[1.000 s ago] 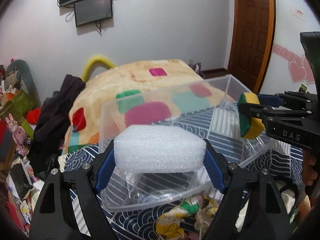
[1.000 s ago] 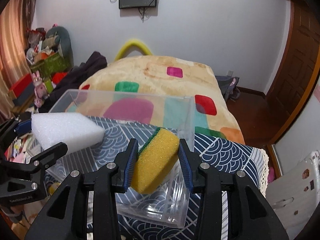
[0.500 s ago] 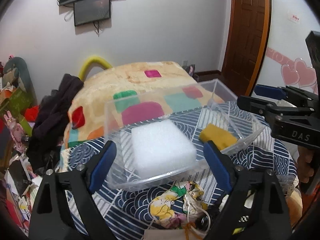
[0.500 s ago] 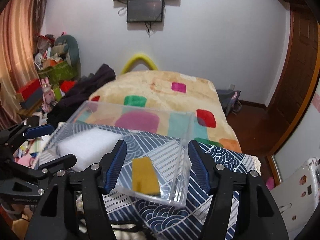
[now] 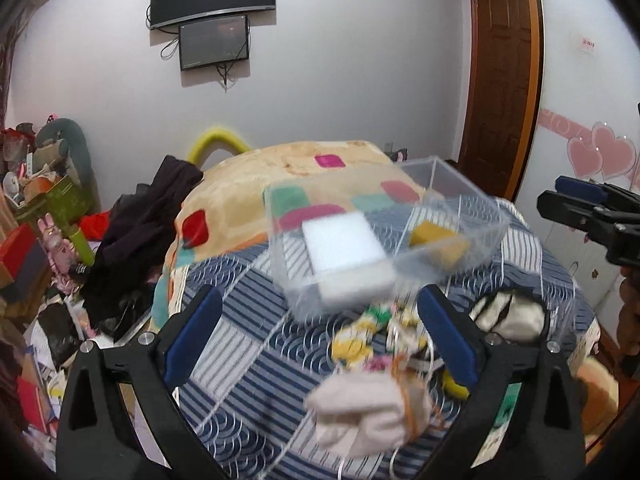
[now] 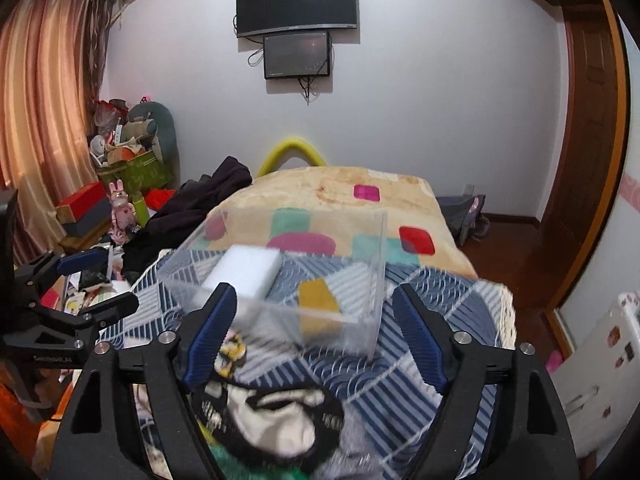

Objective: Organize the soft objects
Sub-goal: 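Grasp the beige drawstring pouch with the left tool while the right tool grasps the black bag, then carry the pouch and black bag into the clear box and release both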

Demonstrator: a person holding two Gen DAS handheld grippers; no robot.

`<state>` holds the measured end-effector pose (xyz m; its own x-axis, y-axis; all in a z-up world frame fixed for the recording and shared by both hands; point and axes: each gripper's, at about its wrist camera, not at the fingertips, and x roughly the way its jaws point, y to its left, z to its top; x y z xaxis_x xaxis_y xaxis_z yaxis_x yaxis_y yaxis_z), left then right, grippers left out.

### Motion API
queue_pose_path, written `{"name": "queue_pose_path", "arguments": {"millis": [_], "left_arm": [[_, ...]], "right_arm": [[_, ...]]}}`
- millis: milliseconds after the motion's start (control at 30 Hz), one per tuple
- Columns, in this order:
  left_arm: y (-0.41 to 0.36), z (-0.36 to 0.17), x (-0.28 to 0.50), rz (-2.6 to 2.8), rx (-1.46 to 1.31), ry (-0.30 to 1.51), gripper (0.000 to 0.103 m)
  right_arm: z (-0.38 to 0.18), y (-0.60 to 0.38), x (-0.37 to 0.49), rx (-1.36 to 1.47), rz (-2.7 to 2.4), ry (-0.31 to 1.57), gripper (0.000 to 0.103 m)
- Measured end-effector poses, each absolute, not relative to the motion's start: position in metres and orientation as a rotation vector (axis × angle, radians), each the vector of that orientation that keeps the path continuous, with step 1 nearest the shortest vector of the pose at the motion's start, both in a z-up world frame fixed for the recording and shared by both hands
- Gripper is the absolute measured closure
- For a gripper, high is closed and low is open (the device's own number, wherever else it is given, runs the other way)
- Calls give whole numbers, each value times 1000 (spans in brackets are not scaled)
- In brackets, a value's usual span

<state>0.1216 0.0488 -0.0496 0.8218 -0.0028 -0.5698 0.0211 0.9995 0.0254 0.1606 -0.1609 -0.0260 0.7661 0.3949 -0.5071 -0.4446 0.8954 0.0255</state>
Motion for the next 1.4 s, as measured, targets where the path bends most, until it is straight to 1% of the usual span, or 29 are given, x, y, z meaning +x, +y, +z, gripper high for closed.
{"name": "queue_pose_path", "arguments": {"millis": [200, 333, 500, 600, 733, 867, 900, 967, 1000, 1033, 1067, 1100, 1133, 1167, 1200, 1233, 1267, 1300, 1333, 1400], "left_arm": [[42, -81, 100, -31, 15, 667, 2], [35, -99, 95, -59, -9, 720, 2], [23, -114, 94, -63, -5, 750, 2], [20, -123, 99, -74, -17, 780, 2], [17, -135, 107, -93, -27, 828, 2], [17, -140, 108, -69, -25, 814, 2], [18, -140, 108, -70, -28, 808, 3], [21, -139, 106, -81, -40, 799, 22], [22, -139, 105, -97, -50, 801, 26], [23, -139, 105, -109, -60, 801, 33], [23, -139, 102, -118, -67, 793, 41], [22, -138, 101, -119, -64, 788, 45], [21, -137, 99, -123, -60, 781, 53], [20, -136, 98, -128, -58, 777, 63], [18, -135, 96, -140, -58, 773, 69], [17, -134, 95, -150, -60, 773, 74], [16, -134, 94, -149, -60, 770, 79], [16, -133, 93, -145, -59, 765, 81], [16, -132, 91, -138, -60, 760, 82], [17, -129, 90, -141, -63, 751, 83]], "right_arm": [[-54, -163, 146, -93, 447, 591, 22], [-72, -163, 139, -75, 469, 647, 18], [-95, -150, 134, -112, 493, 703, 18], [-103, -143, 129, -141, 497, 713, 13], [-106, -143, 127, -157, 483, 710, 13], [-108, -147, 128, -153, 468, 717, 13], [-109, -149, 129, -149, 459, 717, 13], [-110, -151, 130, -143, 451, 723, 13], [-110, -154, 131, -138, 450, 728, 13], [-111, -156, 131, -131, 451, 728, 14], [-111, -157, 131, -124, 457, 731, 23], [-112, -157, 133, -116, 470, 739, 29], [-113, -158, 133, -109, 480, 743, 37], [-115, -158, 133, -105, 490, 747, 49], [-115, -158, 133, -107, 492, 750, 58], [-114, -157, 133, -111, 487, 744, 74], [-114, -157, 132, -119, 476, 739, 79], [-114, -157, 132, -135, 462, 745, 80], [-115, -159, 133, -127, 466, 753, 84], [-115, -162, 133, -106, 466, 752, 86]]}}
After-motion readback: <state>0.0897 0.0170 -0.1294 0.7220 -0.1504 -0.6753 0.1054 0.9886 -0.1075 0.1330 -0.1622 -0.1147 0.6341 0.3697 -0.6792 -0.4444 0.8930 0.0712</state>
